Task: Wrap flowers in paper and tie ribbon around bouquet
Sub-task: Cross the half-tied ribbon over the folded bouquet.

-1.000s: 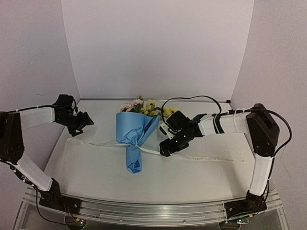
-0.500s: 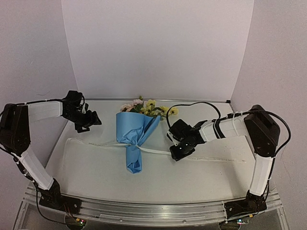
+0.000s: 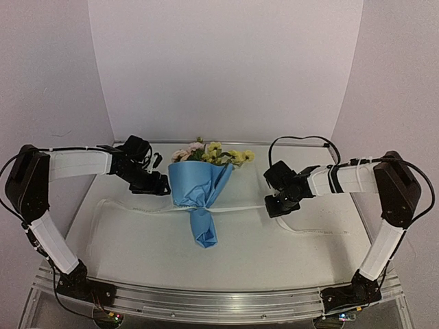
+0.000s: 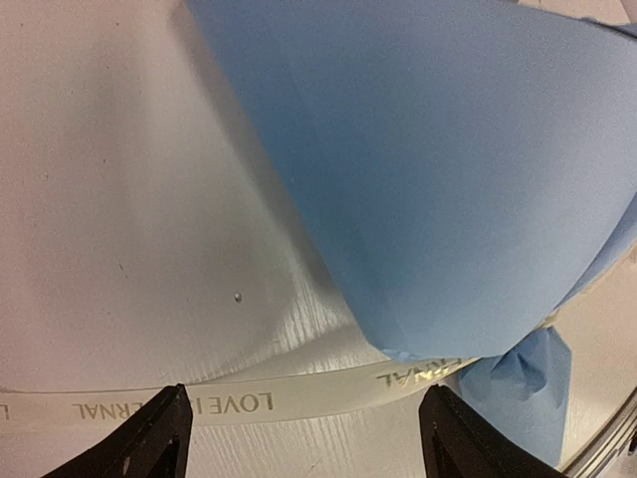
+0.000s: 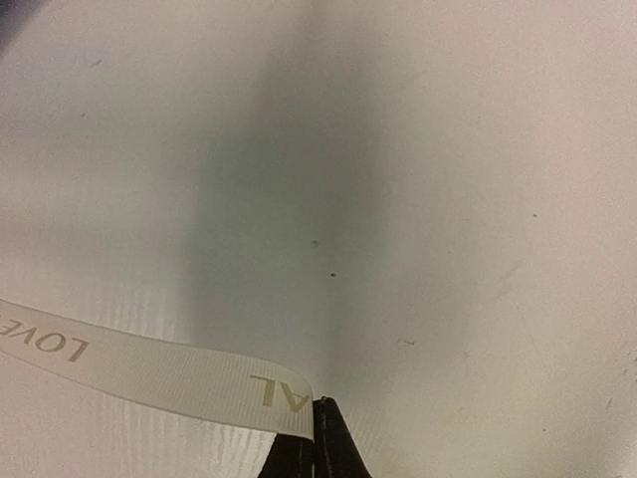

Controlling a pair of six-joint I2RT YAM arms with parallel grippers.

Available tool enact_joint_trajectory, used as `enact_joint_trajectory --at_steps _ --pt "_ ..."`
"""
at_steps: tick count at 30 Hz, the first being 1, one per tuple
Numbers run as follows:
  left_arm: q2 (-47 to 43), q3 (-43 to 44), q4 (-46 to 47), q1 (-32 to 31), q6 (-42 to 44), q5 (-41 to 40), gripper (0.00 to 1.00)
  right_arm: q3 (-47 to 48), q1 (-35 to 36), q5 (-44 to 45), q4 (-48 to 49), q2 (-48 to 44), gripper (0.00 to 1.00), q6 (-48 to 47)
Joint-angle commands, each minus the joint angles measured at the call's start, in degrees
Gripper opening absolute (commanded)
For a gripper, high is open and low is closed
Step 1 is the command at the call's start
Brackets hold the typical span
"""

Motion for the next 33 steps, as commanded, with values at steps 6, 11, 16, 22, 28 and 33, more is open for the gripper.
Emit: enact_joint_trajectory --at_steps 6,11,16,22,28,33 --pt "-0.59 -5.63 7.41 -7.36 11.8 -3.58 0.79 -1.83 -5.76 2.57 -2.38 -5.24 0.0 4.36" --pt "2.28 -5.43 7.44 -8.92 14.25 -3.61 0.78 -1.96 -7.03 1.56 -2.52 -5.64 0.01 4.63" --pt "6.89 -2.55 5.75 -10.55 17.89 -1.92 0.77 -1.62 -7.02 0.57 -2.45 -5.28 0.06 4.51" --pt "9.02 -1.89 8.85 -11.79 17.13 -0.34 0.77 -1.03 -7.04 -0.85 -2.16 -4.44 0.07 4.79" --pt "11.46 -1.15 11.72 -11.79 15.54 -5.32 0.52 -0.42 -7.04 -1.54 -2.07 -4.24 0.1 4.79" --pt "11.29 -1.14 12.52 -11.79 13.41 -7.33 0.15 0.15 -6.99 -4.14 -1.78 -4.12 0.11 4.84"
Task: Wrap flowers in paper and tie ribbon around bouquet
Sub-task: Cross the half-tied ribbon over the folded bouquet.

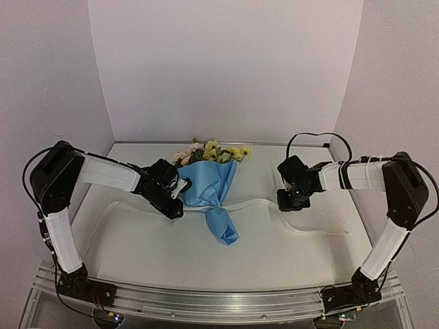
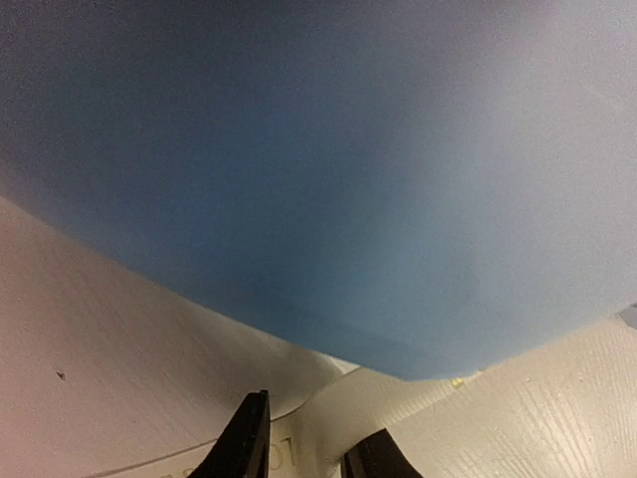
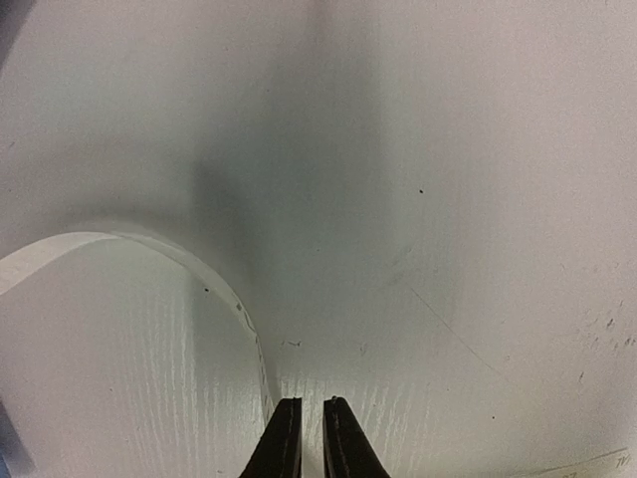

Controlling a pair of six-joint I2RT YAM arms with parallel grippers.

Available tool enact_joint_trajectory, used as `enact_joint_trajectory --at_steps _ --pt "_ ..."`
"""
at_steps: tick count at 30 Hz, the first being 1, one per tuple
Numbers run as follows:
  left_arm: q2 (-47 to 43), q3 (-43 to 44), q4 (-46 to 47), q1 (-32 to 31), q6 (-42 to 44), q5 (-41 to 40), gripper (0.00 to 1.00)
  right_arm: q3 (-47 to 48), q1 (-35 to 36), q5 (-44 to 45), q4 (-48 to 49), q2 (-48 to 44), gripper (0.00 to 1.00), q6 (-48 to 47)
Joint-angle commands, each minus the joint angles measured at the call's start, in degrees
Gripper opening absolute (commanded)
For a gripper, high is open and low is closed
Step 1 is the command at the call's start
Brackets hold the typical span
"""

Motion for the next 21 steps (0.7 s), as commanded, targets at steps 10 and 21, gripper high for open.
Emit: enact_joint_trajectory --at_steps 10,21 --pt "-8.29 0.39 6.75 6.41 -5.01 0.09 0.04 2.75 2.58 -5.39 1.02 0.69 0.37 -1.3" --pt "-10.03 6.31 -1.41 8.81 -4.02 17.19 0.08 8.09 6.63 -7.23 0.96 2.06 0.58 -1.15"
